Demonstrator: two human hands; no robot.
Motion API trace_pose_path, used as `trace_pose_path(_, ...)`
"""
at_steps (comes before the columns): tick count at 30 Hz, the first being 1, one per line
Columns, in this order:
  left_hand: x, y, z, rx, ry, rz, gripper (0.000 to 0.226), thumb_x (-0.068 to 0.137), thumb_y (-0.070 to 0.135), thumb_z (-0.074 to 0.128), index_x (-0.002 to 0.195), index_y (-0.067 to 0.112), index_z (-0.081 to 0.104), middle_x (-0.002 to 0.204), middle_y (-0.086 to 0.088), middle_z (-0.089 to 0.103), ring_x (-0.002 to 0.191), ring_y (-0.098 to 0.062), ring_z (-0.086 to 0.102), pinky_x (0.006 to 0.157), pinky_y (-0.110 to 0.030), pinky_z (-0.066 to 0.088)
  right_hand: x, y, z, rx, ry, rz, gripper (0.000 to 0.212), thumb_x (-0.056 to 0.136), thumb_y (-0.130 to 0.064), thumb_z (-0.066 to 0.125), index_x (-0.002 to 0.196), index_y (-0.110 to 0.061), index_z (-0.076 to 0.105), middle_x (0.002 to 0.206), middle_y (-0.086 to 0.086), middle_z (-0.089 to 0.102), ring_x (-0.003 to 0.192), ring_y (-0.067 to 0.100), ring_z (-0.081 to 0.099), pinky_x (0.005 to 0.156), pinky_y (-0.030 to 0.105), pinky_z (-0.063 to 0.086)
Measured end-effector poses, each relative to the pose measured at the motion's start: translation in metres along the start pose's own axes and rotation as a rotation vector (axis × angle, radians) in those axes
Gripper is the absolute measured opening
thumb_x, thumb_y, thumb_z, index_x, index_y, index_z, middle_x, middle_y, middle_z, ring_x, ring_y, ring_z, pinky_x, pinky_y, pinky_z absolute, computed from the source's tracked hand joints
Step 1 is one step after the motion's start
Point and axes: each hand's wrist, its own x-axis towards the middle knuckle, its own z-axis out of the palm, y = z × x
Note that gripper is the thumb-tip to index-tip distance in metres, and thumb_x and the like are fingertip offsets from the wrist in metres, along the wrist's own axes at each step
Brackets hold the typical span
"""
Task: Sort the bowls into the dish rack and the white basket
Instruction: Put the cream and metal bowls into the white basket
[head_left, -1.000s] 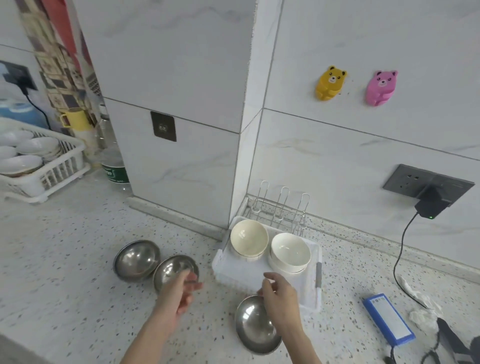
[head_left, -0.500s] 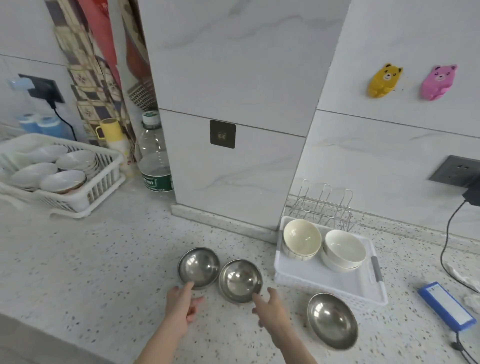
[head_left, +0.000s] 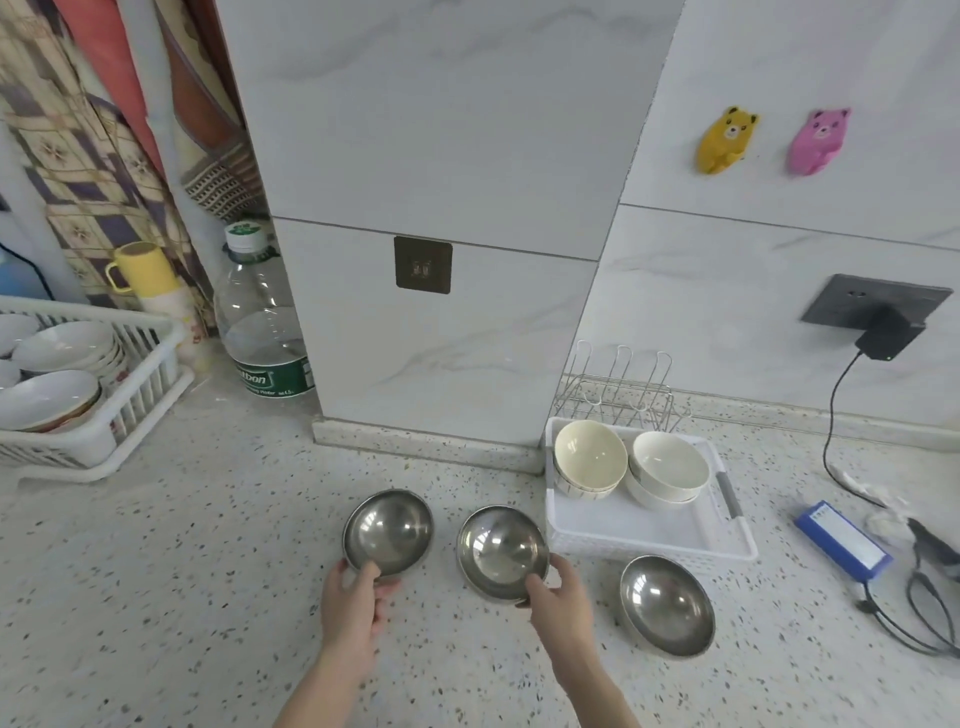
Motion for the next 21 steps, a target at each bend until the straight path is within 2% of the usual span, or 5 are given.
trace_pose_path(3, -0.004, 0.014, 0.011, -0.042, -0.017, 0.044, 0.042, 0.096, 0.008, 0.051, 0.137, 0.013, 0.047, 0.085, -0.024, 0.071, 0.038, -0.009, 0.032, 0.029, -0.017, 0.025, -0.001, -0.015, -0.022, 0.098, 0.074, -0.075, 0.038, 0.087, -0.018, 0.054, 0.122, -0.033, 0.052, 0.061, 0.000, 0.063, 0.050, 0.010, 0.047, 0.053, 0.027, 0.043)
trace_pose_path(7, -0.020, 0.033, 0.043, -0.016, -0.135, 0.116, 0.041, 0.095, 0.013, 0.054, 0.136, 0.010, 0.047, 0.080, -0.022, 0.070, 0.037, -0.008, 0.032, 0.031, -0.017, 0.026, 0.001, -0.038, -0.066, 0.134, 0.178, -0.190, 0.048, 0.086, -0.018, 0.054, 0.125, -0.044, 0.043, 0.054, -0.001, 0.047, 0.050, 0.012, 0.043, 0.053, 0.028, 0.040)
trace_pose_path(10, -0.034, 0.042, 0.072, 0.005, -0.226, 0.148, 0.043, 0.094, 0.019, 0.060, 0.135, 0.016, 0.049, 0.077, -0.020, 0.072, 0.038, -0.007, 0.032, 0.032, -0.018, 0.026, 0.005, -0.046, -0.103, 0.093, 0.281, -0.262, 0.045, 0.087, -0.018, 0.055, 0.123, -0.043, 0.046, 0.061, 0.013, 0.066, 0.059, 0.024, 0.063, 0.055, 0.028, 0.043)
trace_pose_path(15, -0.054, 0.044, 0.119, 0.052, -0.312, 0.164, 0.036, 0.092, 0.021, 0.061, 0.127, 0.017, 0.057, 0.074, -0.018, 0.073, 0.038, -0.008, 0.034, 0.033, -0.018, 0.026, 0.021, -0.039, -0.164, 0.005, 0.373, -0.194, 0.041, 0.087, -0.021, 0.054, 0.128, -0.023, 0.056, 0.062, 0.006, 0.072, 0.068, 0.016, 0.069, 0.063, 0.031, 0.049)
trace_pose_path(21, -0.070, 0.034, 0.158, 0.089, -0.354, 0.170, 0.023, 0.092, 0.020, 0.059, 0.114, 0.015, 0.063, 0.074, -0.019, 0.074, 0.036, -0.008, 0.036, 0.033, -0.018, 0.025, 0.043, -0.038, -0.222, -0.128, 0.335, -0.088, 0.021, 0.080, -0.018, 0.050, 0.087, -0.012, 0.068, 0.050, 0.002, 0.068, 0.057, 0.019, 0.060, 0.054, 0.031, 0.046)
